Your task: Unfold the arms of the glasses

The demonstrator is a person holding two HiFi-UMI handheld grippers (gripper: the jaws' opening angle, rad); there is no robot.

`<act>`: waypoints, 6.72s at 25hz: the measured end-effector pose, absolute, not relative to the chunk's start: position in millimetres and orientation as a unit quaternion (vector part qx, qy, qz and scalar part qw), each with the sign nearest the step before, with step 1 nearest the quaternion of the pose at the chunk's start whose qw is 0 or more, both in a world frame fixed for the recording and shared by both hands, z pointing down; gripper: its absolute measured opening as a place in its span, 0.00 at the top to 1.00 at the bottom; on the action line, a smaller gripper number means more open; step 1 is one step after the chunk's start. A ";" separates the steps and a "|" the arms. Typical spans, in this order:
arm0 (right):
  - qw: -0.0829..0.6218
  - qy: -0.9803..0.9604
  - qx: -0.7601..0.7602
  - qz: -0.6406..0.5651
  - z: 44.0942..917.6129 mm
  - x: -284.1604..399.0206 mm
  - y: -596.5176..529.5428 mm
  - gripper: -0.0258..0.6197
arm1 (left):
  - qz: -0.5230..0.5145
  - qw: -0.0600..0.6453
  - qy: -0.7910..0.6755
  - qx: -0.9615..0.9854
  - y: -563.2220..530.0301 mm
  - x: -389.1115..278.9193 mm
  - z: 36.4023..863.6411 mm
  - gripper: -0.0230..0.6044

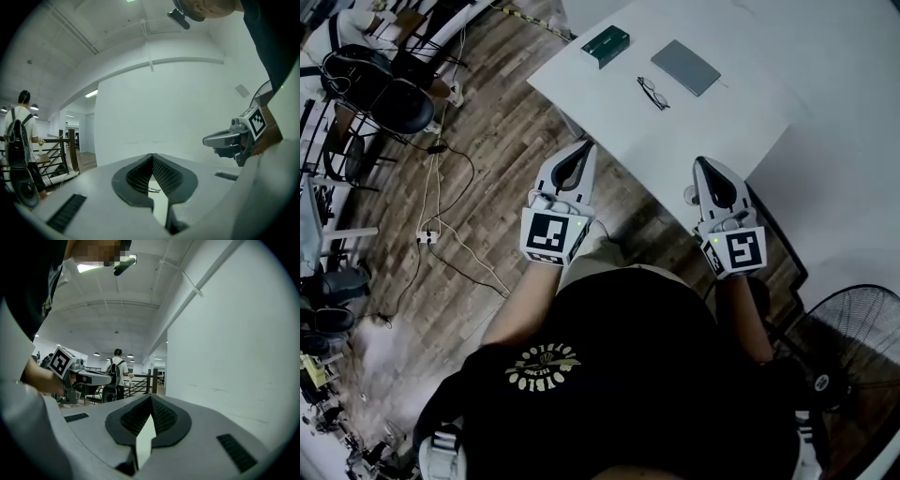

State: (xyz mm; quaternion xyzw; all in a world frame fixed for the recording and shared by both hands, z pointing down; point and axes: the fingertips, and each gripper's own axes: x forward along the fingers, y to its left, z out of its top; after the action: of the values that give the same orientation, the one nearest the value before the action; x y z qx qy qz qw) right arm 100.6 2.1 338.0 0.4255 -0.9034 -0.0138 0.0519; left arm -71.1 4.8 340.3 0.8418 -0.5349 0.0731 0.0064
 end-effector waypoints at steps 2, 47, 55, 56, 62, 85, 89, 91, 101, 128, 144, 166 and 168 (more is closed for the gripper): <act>0.051 -0.900 0.432 -0.013 337.9 95.7 -7.0 0.96 | 0.074 0.006 -0.532 0.844 -4.8 -77.6 343.0 0.95; 0.075 -0.887 0.456 -0.024 332.3 -29.2 -145.6 0.96 | 0.060 0.016 -0.506 0.860 -141.8 -193.3 349.8 0.95; 0.082 -0.891 0.447 -0.010 345.6 -26.1 -193.6 0.96 | 0.071 0.025 -0.499 0.863 -180.1 -178.7 361.4 0.95; 0.087 -0.891 0.446 -0.006 351.7 -24.3 -198.8 0.96 | 0.071 0.023 -0.499 0.864 -184.4 -176.5 362.8 0.95; 0.104 -0.891 0.442 0.014 382.0 -19.9 -222.4 0.96 | 0.090 0.042 -0.497 0.862 -205.8 -173.6 392.3 0.95; 0.180 -0.870 0.453 0.073 493.9 11.3 -273.5 0.96 | 0.116 0.097 -0.467 0.871 -253.0 -130.7 468.4 0.95; 0.187 -0.870 0.448 0.089 508.5 6.8 -285.6 0.96 | 0.123 0.106 -0.458 0.874 -262.4 -122.9 483.7 0.95; 0.199 -0.868 0.446 0.092 521.5 8.6 -290.4 0.96 | 0.128 0.106 -0.453 0.876 -266.7 -119.0 489.4 0.95; 0.256 -0.852 0.442 0.114 593.6 20.0 -309.7 0.96 | 0.135 0.129 -0.443 0.877 -290.6 -98.7 524.9 0.95; 0.421 -0.792 0.417 0.145 696.7 25.6 -347.8 0.70 | 0.156 0.177 -0.427 0.873 -295.2 -100.6 584.7 0.95; 0.491 -0.763 0.400 0.129 711.3 29.5 -353.4 0.86 | 0.161 0.176 -0.449 0.861 -286.2 -116.2 581.8 0.95; 0.434 -0.771 0.436 0.164 657.5 53.5 -320.4 0.93 | 0.137 0.165 -0.465 0.859 -262.2 -120.9 524.1 0.95; 0.426 -0.772 0.439 0.172 653.6 55.4 -311.3 0.93 | 0.134 0.163 -0.462 0.862 -257.4 -118.3 519.1 0.95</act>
State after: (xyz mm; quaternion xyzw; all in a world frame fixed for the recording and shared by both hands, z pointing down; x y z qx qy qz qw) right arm 55.4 -311.3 653.6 0.4394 -0.7720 0.1722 0.4258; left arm -118.3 -257.4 519.1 0.8617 -0.4615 0.1344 0.1626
